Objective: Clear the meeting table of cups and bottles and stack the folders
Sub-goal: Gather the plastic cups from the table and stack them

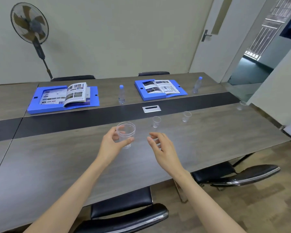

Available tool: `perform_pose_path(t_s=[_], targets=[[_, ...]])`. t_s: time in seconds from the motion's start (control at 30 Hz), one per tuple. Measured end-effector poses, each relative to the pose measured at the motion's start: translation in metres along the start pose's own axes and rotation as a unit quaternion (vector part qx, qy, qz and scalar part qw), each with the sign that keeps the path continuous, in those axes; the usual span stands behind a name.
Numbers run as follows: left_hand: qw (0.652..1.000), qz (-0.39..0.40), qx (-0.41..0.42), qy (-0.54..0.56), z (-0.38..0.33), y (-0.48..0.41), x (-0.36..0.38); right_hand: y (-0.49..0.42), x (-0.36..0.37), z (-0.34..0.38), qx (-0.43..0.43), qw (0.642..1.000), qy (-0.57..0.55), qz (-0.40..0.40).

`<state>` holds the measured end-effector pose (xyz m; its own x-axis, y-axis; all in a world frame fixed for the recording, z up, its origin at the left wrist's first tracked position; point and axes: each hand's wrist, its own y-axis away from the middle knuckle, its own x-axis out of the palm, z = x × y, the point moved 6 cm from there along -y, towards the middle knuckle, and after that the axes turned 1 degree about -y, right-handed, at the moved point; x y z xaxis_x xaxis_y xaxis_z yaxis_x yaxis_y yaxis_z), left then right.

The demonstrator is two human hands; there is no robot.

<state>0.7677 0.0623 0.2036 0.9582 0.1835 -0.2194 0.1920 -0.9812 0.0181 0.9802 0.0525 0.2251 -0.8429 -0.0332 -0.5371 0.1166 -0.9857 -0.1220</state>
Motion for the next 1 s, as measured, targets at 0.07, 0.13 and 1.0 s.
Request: perform_pose_path(t_s=[0.07, 0.13, 1.0], targets=[[1.0, -0.002, -0.001, 0.0, -0.012, -0.002, 0.033, -0.002, -0.031, -0.024, 0.009, 1.0, 0.002, 0.001], [1.0, -0.007, -0.006, 0.002, -0.02, -0.008, 0.062, -0.008, -0.057, -0.046, 0.015, 1.0, 0.005, 0.002], [0.981, -0.138, -0.135, -0.008, 0.043, -0.168, 0.176, -0.319, -0.001, -0.281, 0.041, 0.918, 0.282, 0.276]])
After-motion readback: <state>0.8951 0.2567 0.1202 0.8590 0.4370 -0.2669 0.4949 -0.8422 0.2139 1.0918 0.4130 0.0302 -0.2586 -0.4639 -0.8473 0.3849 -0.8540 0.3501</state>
